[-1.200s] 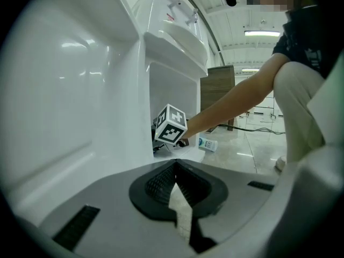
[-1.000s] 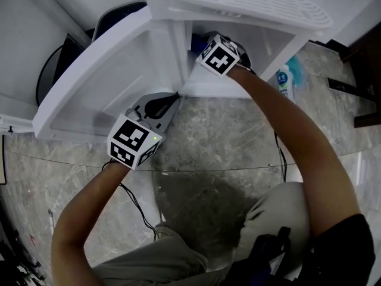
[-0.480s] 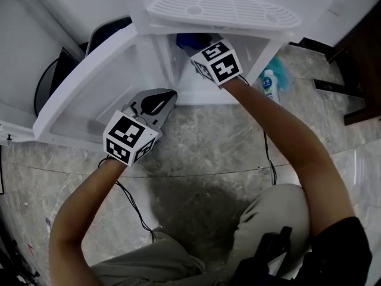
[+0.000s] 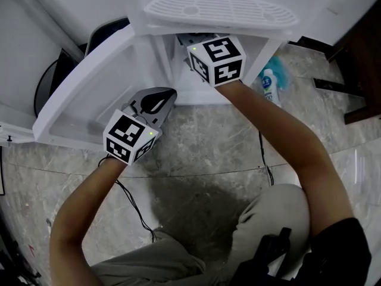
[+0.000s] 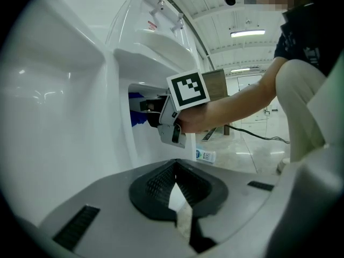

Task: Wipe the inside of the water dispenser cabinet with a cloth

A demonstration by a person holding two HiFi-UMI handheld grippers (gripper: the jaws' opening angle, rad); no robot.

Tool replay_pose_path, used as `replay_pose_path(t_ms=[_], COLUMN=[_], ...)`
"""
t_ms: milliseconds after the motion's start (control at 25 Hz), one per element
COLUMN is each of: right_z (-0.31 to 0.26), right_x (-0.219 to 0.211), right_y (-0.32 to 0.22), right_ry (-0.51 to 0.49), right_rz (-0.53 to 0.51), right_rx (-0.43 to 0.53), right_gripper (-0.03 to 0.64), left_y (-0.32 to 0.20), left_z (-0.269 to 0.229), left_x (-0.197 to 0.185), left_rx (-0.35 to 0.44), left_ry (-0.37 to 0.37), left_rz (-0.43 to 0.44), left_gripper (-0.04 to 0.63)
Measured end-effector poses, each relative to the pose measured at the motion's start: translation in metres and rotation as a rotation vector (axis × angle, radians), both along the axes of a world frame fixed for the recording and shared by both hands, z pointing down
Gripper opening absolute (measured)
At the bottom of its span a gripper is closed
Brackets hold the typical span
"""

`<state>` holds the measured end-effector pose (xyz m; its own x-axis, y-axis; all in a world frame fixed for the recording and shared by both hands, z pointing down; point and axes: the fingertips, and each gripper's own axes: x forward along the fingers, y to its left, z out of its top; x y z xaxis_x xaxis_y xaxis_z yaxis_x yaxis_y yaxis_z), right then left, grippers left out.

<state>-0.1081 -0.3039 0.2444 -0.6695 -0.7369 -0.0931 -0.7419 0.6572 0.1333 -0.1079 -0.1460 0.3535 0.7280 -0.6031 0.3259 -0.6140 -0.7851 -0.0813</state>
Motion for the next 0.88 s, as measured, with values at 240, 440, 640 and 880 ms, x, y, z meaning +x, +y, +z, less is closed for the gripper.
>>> replay_pose_path(t_ms=[240, 440, 640, 880], right_z=[-0.003, 0.000, 0.004, 0.000], right_x=[-0.001, -0.003, -0.002, -0.002], right_y=[-0.002, -0.012, -0.042, -0.052], right_ry=[-0.021, -0.003, -0.010, -0.007], right_rz=[0.007, 0.054, 0.152, 0.175], right_rx=[0.006, 0.065, 0.088, 0.128], right_gripper=[0.112, 0.112, 0.112, 0.112], left_y=[-0.002, -0.001, 0.000, 0.001], left_z=[0.004, 0.005, 0.005, 0.010], left_x=[-0.001, -0.001, -0.007, -0.017], left_rx=[-0.007, -0.012, -0.013, -0.022], left_ry=[0.004, 0.009, 0.006, -0.003], left_rz=[-0.004, -0.007, -0.018, -0.040], left_gripper=[0.008, 0.008, 0.008, 0.008])
